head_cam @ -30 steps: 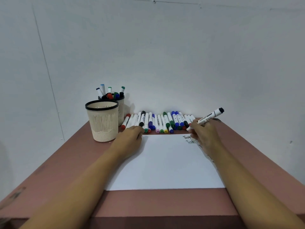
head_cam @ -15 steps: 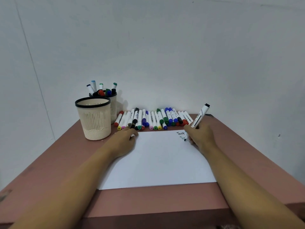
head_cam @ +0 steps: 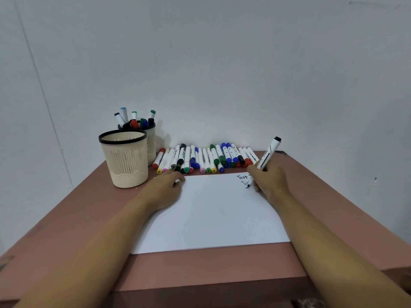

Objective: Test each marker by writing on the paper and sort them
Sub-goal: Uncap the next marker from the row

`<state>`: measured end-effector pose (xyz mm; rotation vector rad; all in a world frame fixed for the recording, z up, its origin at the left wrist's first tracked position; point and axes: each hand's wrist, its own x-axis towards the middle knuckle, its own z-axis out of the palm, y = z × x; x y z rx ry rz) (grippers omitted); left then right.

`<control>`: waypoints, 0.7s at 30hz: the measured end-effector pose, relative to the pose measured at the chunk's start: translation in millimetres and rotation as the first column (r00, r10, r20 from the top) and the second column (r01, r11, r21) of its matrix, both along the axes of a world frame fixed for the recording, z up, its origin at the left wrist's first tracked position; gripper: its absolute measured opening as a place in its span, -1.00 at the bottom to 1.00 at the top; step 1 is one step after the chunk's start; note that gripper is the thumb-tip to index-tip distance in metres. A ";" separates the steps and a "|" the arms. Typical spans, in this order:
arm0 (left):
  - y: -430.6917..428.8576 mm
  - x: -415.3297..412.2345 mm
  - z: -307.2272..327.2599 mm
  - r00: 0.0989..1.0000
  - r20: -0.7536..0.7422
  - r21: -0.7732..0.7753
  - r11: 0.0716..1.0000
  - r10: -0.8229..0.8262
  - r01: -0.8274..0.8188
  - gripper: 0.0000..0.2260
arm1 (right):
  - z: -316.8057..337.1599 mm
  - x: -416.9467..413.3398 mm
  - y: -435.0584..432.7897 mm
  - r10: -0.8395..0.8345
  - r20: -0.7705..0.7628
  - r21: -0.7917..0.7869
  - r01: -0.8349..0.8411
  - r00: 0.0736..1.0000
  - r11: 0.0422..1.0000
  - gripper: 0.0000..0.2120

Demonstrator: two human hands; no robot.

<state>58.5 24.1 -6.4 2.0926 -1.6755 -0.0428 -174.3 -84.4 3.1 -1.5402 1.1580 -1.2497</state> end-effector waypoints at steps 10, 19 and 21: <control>0.7 1.0 -0.5 1.000 0.003 -0.007 1.000 -0.017 0.017 -0.73 | -1.7 -0.4 -0.5 0.028 -0.059 -0.007 -0.029 0.998 1.000 -0.78; 1.2 0.5 -0.2 1.000 0.005 -0.009 1.000 -0.018 0.018 -0.73 | -1.0 0.1 0.0 -0.083 -0.085 -0.046 0.079 0.993 0.996 -0.74; 1.6 0.2 -0.3 1.000 0.004 -0.009 1.000 -0.017 0.017 -0.73 | 0.2 -0.3 1.5 -0.104 -0.105 -0.071 0.096 0.989 0.993 -0.75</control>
